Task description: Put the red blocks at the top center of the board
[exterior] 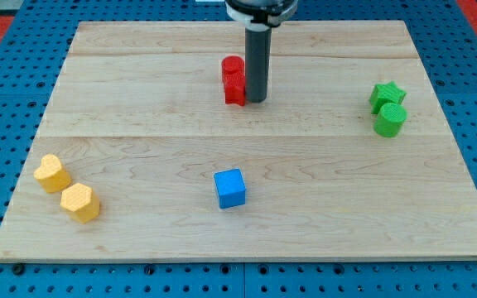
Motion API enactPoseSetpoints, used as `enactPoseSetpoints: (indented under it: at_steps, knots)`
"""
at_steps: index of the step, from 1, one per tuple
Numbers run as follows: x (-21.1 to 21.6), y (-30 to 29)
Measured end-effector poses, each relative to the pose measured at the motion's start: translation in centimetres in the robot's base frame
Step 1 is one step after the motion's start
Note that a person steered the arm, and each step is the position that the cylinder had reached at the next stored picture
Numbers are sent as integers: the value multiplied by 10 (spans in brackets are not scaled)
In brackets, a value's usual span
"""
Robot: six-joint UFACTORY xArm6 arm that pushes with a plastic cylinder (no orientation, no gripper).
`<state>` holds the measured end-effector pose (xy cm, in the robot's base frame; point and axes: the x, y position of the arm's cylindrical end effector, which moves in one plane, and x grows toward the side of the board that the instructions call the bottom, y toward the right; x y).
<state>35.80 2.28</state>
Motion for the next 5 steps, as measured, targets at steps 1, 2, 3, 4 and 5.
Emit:
enactPoseSetpoints:
  at_steps: [1, 2, 3, 4, 5]
  knots:
    - [-33, -2]
    - [11, 25]
    - [12, -6]
    - [-64, -36]
    - [-88, -52]
